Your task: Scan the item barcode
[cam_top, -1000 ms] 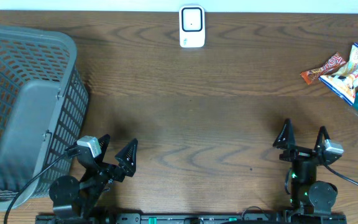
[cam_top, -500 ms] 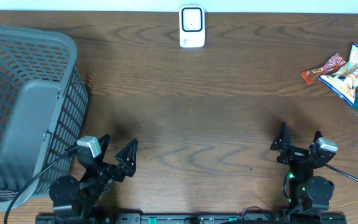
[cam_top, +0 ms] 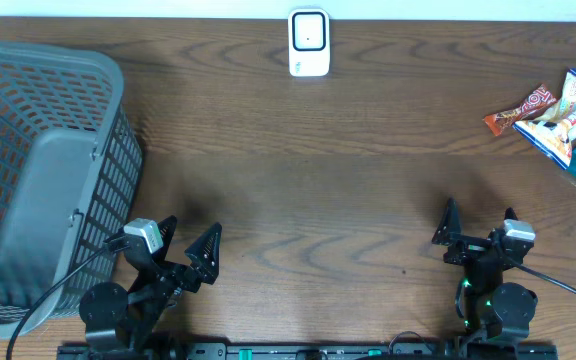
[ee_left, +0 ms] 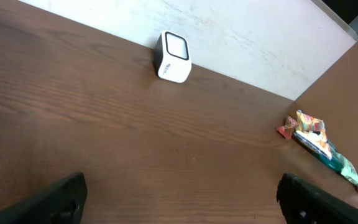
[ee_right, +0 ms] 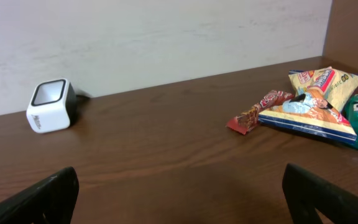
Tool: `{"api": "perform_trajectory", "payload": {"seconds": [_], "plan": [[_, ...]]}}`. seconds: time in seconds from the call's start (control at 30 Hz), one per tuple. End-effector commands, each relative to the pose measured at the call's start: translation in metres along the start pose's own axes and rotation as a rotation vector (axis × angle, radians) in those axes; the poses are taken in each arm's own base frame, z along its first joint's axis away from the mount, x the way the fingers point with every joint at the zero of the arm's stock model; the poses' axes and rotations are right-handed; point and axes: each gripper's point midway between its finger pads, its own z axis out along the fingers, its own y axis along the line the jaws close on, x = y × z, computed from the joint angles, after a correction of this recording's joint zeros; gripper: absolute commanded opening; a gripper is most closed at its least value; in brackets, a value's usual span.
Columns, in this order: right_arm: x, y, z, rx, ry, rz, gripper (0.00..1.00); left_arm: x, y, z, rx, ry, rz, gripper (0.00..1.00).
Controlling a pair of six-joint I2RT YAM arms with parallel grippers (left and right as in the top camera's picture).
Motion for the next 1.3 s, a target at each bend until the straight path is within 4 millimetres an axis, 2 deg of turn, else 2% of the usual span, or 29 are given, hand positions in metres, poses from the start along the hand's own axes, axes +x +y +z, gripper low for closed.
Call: {"api": "perform_trajectory", "payload": {"seconds": [0.0,0.83,1.0,1.27], "plan": [[0.001,0.003,0.000,-0.018,0.002,-0.022,0.99,-0.001,-0.001,-0.001,0.004,-0.004,0.004,0.98],[0.001,0.003,0.000,-0.018,0.002,-0.022,0.99,-0.005,0.003,0.000,-0.018,-0.025,0.033,0.98],[0.001,0.003,0.000,-0.018,0.002,-0.022,0.99,-0.019,0.039,0.002,-0.190,-0.144,-0.043,0.98],[0.001,0.003,0.000,-0.018,0.002,-0.022,0.99,-0.033,0.066,0.006,-0.309,-0.307,0.172,0.98]]}}
